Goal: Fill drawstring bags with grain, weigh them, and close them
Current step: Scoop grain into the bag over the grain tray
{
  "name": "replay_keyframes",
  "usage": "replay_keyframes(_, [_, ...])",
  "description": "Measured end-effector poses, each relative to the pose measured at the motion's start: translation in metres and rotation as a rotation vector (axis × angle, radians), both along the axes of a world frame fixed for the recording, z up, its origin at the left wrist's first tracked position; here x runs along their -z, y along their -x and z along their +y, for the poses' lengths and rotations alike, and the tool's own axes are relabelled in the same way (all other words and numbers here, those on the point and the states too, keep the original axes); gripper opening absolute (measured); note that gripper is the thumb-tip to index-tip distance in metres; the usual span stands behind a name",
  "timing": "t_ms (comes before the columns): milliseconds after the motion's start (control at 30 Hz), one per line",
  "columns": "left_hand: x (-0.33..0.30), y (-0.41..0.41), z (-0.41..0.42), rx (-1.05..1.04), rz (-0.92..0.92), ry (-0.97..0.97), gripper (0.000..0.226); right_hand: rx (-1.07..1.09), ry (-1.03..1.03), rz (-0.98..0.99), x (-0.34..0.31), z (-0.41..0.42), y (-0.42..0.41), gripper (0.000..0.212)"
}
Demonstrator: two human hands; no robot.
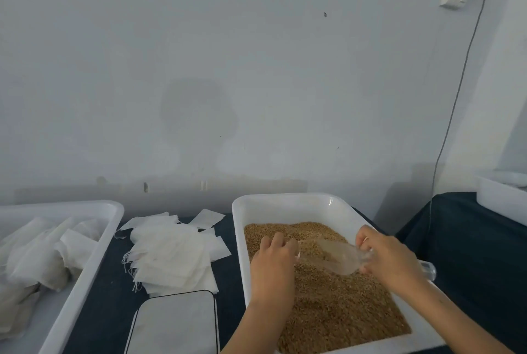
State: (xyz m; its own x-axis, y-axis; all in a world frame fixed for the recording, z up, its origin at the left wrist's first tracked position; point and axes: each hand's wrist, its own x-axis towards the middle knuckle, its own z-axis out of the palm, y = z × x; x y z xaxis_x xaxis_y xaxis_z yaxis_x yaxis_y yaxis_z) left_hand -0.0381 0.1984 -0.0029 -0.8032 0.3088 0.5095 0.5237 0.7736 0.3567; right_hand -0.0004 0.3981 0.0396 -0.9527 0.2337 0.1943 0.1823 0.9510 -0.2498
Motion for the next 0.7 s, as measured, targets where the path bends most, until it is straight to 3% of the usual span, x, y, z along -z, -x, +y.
replay_keyframes(200, [0.001,0.002,0.003,0.127,-0.059,-0.001,0.012,-0.069,0.048,-0.031,-0.052,0.004,-0.024,0.036])
replay_keyframes(700, [0.0,0.002,0.002,0.207,-0.036,-0.045,0.01,-0.215,-0.6,0.043,-0.076,-0.026,-0.012,0.034])
